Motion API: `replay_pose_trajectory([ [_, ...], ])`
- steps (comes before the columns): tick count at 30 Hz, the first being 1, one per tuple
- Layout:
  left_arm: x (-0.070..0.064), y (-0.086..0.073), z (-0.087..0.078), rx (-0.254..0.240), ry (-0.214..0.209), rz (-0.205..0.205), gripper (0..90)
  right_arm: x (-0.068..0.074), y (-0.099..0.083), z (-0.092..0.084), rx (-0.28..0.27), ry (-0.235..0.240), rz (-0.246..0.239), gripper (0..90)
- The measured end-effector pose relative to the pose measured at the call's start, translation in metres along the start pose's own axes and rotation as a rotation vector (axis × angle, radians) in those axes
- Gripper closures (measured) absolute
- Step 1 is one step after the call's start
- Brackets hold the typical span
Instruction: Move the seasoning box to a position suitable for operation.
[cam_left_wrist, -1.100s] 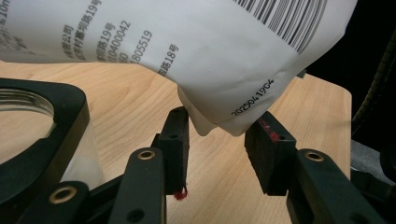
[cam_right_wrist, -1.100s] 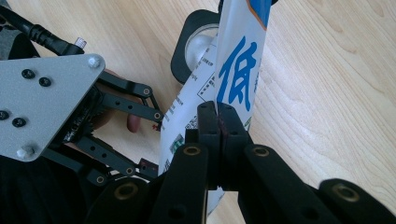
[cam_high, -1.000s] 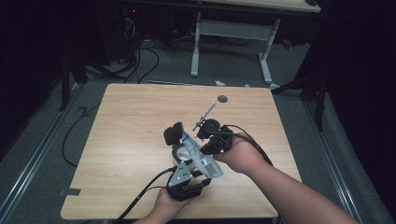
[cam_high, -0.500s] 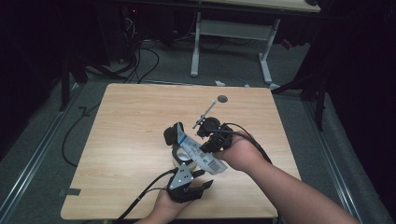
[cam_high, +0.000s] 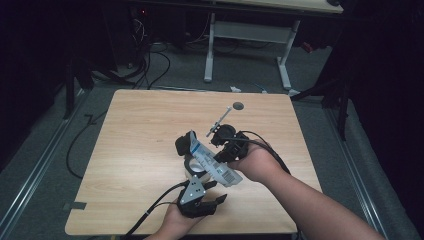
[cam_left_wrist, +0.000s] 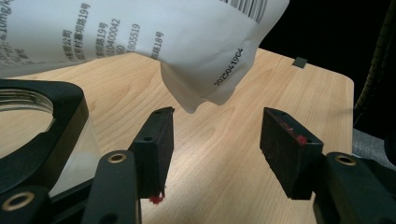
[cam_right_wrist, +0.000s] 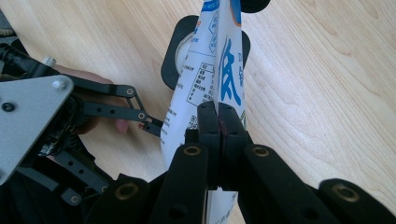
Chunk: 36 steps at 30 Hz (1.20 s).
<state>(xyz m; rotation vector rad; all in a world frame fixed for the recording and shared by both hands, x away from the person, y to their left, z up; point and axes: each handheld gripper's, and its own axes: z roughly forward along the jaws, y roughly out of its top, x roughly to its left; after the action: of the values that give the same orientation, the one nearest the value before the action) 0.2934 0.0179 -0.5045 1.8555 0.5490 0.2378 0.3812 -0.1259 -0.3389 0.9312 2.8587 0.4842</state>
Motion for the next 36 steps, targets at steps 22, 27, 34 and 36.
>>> replay_pose_trajectory([
  [22, 0.049, -0.020, -0.077, -0.011, 0.134, -0.080, 44.4, 0.002, 0.005, 0.000, -0.004, -0.005, -0.002, 90.0],
  [27, 0.068, -0.027, -0.082, 0.036, 0.223, -0.036, 44.5, 0.002, 0.006, -0.001, -0.001, -0.010, -0.003, 90.0],
  [34, 0.077, -0.029, -0.083, 0.033, 0.236, -0.066, 44.1, 0.000, 0.006, -0.001, -0.006, -0.008, -0.007, 90.0],
  [36, 0.079, -0.030, -0.084, 0.029, 0.237, -0.072, 44.0, -0.001, 0.006, -0.002, -0.004, -0.011, 0.000, 90.0],
])
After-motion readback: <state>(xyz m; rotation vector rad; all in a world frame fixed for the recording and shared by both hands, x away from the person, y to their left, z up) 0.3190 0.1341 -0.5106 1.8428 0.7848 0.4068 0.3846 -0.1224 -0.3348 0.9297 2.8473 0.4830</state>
